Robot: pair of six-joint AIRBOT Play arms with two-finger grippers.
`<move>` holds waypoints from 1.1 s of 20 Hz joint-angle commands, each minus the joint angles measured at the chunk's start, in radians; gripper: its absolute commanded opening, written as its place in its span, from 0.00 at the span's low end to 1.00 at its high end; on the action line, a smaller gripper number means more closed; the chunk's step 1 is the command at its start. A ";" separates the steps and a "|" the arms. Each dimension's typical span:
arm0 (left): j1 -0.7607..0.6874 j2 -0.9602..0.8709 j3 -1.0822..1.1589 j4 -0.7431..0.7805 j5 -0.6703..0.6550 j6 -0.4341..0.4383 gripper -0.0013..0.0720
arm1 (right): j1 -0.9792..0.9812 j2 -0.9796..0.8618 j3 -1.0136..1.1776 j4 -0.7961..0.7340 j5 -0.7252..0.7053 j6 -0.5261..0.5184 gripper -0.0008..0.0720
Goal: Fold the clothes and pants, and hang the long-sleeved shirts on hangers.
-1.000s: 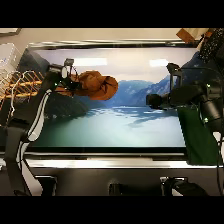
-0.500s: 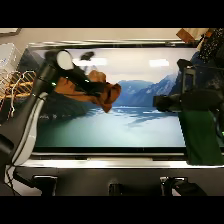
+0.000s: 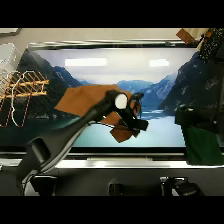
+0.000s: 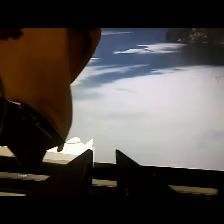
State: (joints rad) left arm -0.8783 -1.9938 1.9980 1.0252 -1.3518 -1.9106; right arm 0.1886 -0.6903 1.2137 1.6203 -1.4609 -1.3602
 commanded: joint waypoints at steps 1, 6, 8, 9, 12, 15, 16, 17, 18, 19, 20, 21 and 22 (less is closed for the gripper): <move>-0.032 -0.075 -0.003 -0.089 0.069 -0.008 0.10 | 0.001 0.062 0.000 -0.019 -0.005 -0.006 0.30; 0.144 0.051 -0.001 -0.060 -0.068 0.103 0.75 | 0.001 0.060 -0.005 -0.116 0.099 0.148 0.61; 0.264 0.149 -0.001 0.046 -0.190 0.116 0.75 | 0.001 0.031 -0.006 -0.199 0.123 0.263 0.61; 0.328 0.200 -0.002 0.116 -0.254 0.116 0.75 | 0.001 0.003 -0.009 -0.233 0.140 0.315 0.61; 0.537 0.341 -0.015 0.345 -0.375 0.142 0.74 | 0.001 -0.119 -0.104 -0.198 0.289 0.426 0.63; 0.760 0.491 -0.128 0.409 -0.402 0.169 0.74 | 0.001 -0.263 -0.248 0.128 0.336 0.268 0.89; 0.826 0.543 -0.192 0.423 -0.401 0.189 0.74 | -0.001 -0.299 -0.290 0.242 0.349 0.198 0.89; 0.896 0.600 -0.272 0.425 -0.386 0.209 0.74 | -0.019 -0.332 -0.327 0.362 0.364 0.130 0.89; 0.962 0.655 -0.353 0.423 -0.362 0.209 0.74 | -0.053 -0.359 -0.356 0.455 0.375 0.072 0.89; 1.027 0.713 -0.442 0.420 -0.328 0.213 0.74 | -0.104 -0.384 -0.381 0.531 0.383 0.023 0.89; 1.084 0.761 -0.524 0.399 -0.296 0.222 0.74 | -0.160 -0.405 -0.402 0.588 0.379 -0.030 0.89; 1.144 0.806 -0.608 0.357 -0.266 0.222 0.74 | -0.225 -0.430 -0.420 0.639 0.362 -0.081 0.89; 1.195 0.839 -0.679 0.300 -0.236 0.230 0.74 | -0.277 -0.456 -0.435 0.686 0.332 -0.129 0.89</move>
State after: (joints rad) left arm 0.1516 -1.2793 1.5211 1.3937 -1.6650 -1.7069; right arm 0.0338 -1.0725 0.8413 2.0705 -1.1076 -1.3205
